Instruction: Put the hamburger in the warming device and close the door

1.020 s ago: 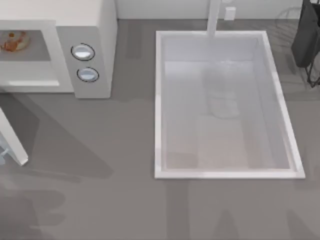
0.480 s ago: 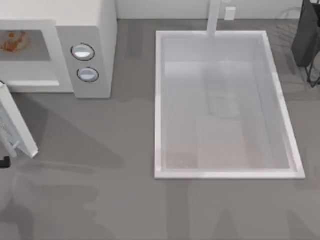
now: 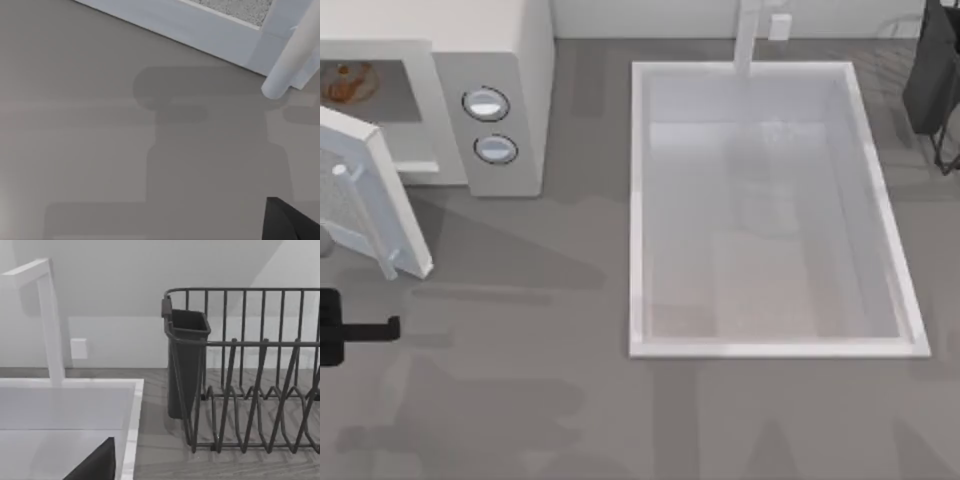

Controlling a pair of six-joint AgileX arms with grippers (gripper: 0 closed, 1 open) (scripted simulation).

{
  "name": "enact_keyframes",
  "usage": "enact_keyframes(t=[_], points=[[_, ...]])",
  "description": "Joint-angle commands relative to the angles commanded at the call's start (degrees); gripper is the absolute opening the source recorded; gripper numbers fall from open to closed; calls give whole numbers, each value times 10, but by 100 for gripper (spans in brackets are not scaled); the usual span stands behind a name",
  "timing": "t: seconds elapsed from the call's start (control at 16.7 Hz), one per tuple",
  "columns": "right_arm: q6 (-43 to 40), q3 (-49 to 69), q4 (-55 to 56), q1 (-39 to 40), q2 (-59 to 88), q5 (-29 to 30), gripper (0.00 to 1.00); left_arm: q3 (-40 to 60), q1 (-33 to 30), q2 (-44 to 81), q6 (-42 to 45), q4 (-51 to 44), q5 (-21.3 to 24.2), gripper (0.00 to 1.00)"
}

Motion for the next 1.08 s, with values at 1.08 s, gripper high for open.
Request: enact_keyframes(t=[1.08], points=[[0, 0, 0, 0, 0, 0, 100, 174, -4, 297, 0, 122, 0, 0]])
